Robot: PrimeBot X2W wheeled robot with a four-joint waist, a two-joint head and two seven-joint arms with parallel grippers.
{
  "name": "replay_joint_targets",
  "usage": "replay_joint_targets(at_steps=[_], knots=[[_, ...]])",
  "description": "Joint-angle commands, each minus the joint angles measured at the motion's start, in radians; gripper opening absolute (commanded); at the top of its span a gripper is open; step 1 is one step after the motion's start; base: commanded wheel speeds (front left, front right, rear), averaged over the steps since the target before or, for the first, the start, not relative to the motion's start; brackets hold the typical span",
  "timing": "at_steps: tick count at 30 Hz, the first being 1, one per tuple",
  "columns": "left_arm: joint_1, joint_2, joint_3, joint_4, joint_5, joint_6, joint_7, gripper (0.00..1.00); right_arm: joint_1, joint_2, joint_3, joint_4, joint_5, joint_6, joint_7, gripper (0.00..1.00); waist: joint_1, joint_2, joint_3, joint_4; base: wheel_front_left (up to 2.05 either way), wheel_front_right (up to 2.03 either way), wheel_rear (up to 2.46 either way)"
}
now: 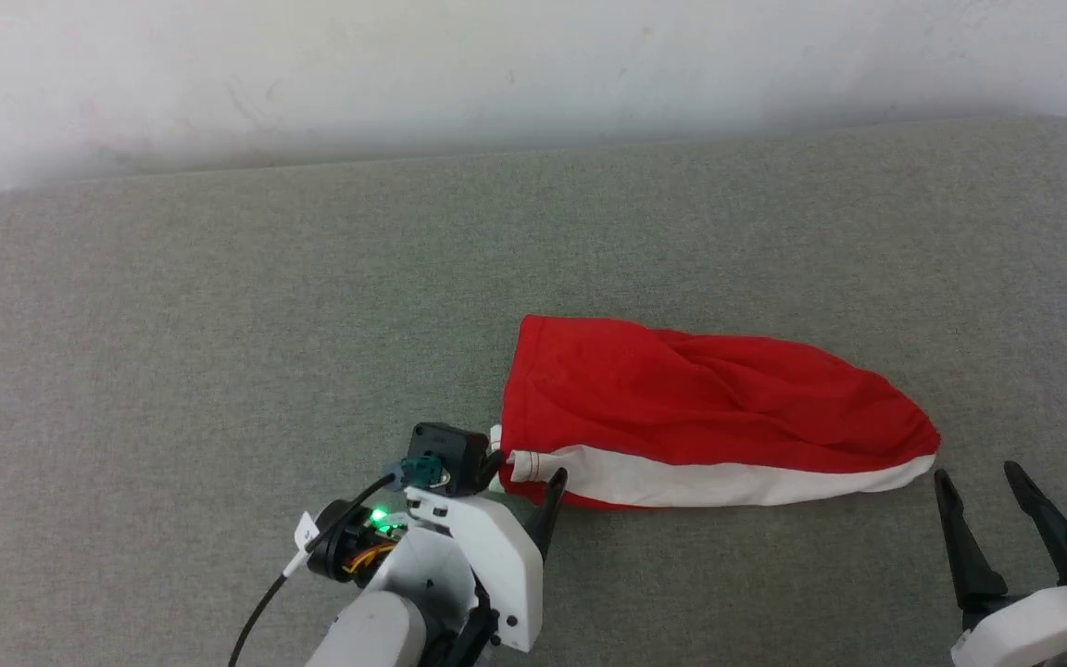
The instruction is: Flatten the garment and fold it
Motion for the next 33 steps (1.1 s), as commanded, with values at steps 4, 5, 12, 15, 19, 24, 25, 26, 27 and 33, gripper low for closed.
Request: replay_joint_targets(at_steps=[4, 5, 12, 15, 19, 24, 25, 26, 27, 33], knots=[[-0.017, 0.006, -0.006, 0.009, -0.011, -0.008, 0.022, 0.00, -0.020, 0.001, 0.003, 0.010, -0.008, -0.001, -0.011, 1.00, 0.0000, 0.0000, 0.007, -0.001, 0.00, 0.00, 0.00], [-0.017, 0.006, -0.008, 0.009, -0.016, -0.010, 0.029, 0.00, -0.022, 0.000, 0.003, 0.011, -0.009, -0.001, -0.012, 1.00, 0.0000, 0.0000, 0.009, -0.001, 0.00, 0.00, 0.00], [-0.011, 0.011, -0.004, -0.010, -0.018, -0.007, -0.012, 0.00, -0.020, -0.017, 0.021, 0.021, -0.013, -0.001, 0.006, 1.00, 0.0000, 0.0000, 0.005, 0.017, 0.00, 0.00, 0.00], [0.007, 0.017, 0.005, -0.037, -0.018, 0.001, -0.043, 0.00, -0.011, -0.026, 0.032, 0.027, 0.001, -0.001, 0.048, 1.00, 0.0000, 0.0000, -0.002, 0.029, 0.00, 0.00, 0.00], [0.036, 0.027, -0.003, -0.073, -0.017, -0.002, -0.065, 0.00, -0.005, -0.041, 0.034, 0.026, 0.044, -0.001, 0.136, 1.00, 0.0000, 0.0000, -0.008, 0.051, 0.00, 0.00, 0.00], [0.063, 0.023, -0.016, -0.099, -0.023, 0.000, -0.080, 0.00, -0.040, -0.058, 0.019, 0.030, 0.063, -0.001, 0.248, 1.00, 0.0000, 0.0000, -0.006, 0.062, 0.00, 0.00, 0.00], [0.065, 0.021, -0.019, -0.101, -0.023, 0.000, -0.083, 0.00, -0.050, -0.056, 0.012, 0.036, 0.068, -0.001, 0.269, 1.00, 0.0000, 0.0000, -0.005, 0.065, 0.00, 0.00, 0.00], [0.066, 0.019, -0.021, -0.102, -0.024, 0.001, -0.085, 0.00, -0.059, -0.058, 0.010, 0.042, 0.070, -0.001, 0.291, 1.00, 0.0000, 0.0000, -0.004, 0.069, 0.00, 0.00, 0.00], [0.066, 0.018, -0.024, -0.103, -0.025, 0.001, -0.087, 0.00, -0.067, -0.061, 0.005, 0.049, 0.069, -0.001, 0.308, 1.00, 0.0000, 0.0000, -0.003, 0.072, 0.00, 0.00, 0.00], [0.058, 0.013, -0.032, -0.099, -0.026, 0.001, -0.098, 0.00, -0.123, -0.067, 0.007, 0.105, 0.055, -0.001, 0.357, 1.00, 0.0000, 0.0000, 0.005, 0.085, 0.00, 0.00, 0.00]])
